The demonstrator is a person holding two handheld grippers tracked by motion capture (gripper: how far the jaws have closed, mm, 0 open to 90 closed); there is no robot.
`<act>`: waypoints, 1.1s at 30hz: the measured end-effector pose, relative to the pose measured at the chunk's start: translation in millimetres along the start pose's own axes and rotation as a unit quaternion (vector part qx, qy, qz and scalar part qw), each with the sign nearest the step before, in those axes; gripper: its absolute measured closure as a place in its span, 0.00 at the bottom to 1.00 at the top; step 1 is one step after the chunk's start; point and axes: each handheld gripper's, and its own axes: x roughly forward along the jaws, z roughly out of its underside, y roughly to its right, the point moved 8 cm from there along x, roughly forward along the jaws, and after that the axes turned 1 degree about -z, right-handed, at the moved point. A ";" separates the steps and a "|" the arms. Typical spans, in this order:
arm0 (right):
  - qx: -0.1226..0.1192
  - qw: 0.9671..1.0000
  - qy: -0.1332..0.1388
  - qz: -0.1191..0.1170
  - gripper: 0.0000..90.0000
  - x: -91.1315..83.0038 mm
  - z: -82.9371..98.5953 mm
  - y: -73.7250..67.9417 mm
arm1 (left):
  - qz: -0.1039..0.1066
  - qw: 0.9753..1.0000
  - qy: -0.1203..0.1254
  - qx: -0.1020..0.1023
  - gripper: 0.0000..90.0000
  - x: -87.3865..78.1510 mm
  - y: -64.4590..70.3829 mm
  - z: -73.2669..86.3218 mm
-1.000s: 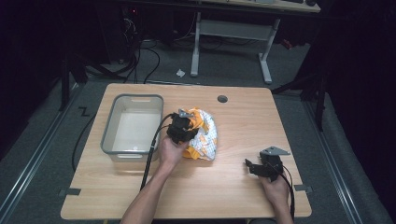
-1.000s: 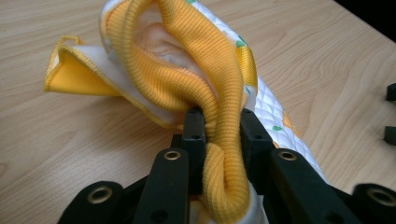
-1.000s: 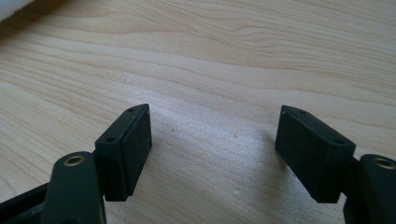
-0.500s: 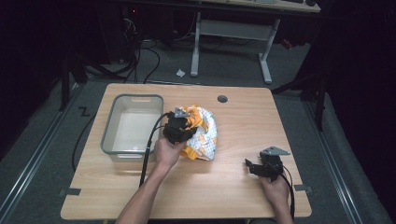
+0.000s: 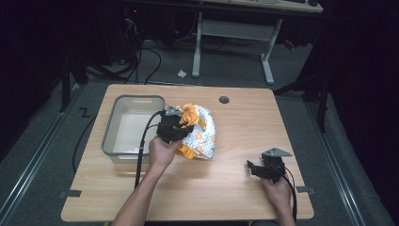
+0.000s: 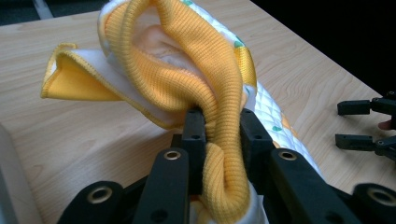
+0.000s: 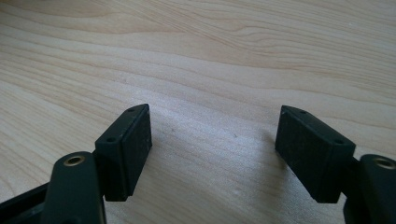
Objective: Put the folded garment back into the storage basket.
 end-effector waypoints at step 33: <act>0.000 1.000 0.000 0.000 0.30 0.0 0.0 0.0 | -0.023 0.999 0.026 -0.013 0.85 -56.4 -41.6 -7.2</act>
